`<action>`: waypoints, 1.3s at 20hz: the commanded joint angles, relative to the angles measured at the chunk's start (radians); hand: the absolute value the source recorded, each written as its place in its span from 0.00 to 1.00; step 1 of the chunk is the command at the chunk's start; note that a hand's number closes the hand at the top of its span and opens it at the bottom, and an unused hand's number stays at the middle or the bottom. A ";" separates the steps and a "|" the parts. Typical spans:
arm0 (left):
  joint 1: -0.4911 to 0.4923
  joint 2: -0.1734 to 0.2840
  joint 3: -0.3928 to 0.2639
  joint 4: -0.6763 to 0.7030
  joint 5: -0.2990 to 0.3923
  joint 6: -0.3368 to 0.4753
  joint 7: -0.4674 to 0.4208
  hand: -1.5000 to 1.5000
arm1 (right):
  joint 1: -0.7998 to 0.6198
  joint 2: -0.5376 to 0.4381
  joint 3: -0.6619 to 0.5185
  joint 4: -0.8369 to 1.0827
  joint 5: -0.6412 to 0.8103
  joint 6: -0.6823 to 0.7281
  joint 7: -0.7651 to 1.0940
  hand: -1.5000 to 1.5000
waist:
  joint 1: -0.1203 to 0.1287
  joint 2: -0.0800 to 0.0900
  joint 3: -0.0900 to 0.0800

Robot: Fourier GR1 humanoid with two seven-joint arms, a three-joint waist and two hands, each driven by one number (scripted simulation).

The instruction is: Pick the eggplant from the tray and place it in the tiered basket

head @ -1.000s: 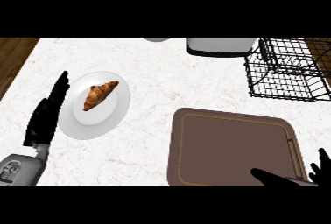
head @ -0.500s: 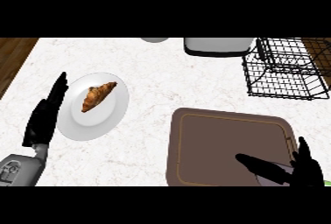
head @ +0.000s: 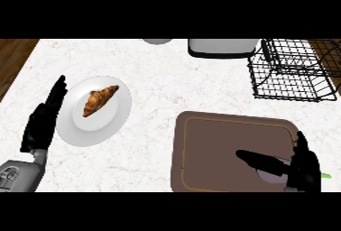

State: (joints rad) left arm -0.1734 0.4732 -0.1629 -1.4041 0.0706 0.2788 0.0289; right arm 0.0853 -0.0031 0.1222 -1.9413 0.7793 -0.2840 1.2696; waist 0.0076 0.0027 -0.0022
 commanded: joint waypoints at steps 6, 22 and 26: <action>-0.021 -0.027 0.026 0.010 -0.003 -0.017 0.016 0.50 | -0.164 0.003 -0.005 0.158 -0.041 0.014 0.202 0.00 | -0.002 0.000 0.002; 0.035 -0.077 0.009 -0.031 -0.084 -0.003 0.006 0.50 | -0.245 0.003 0.000 0.196 -0.109 0.008 0.125 1.00 | -0.007 -0.005 0.002; 0.003 -0.058 0.030 -0.022 -0.069 -0.036 0.009 0.50 | -0.342 -0.012 0.185 0.407 -0.055 0.169 -0.189 1.00 | 0.030 0.007 0.002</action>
State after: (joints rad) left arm -0.1630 0.4161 -0.1373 -1.4401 0.0029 0.2525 0.0634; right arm -0.1906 -0.0055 0.2024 -1.6327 0.7088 -0.2157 1.1371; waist 0.0134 0.0013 -0.0005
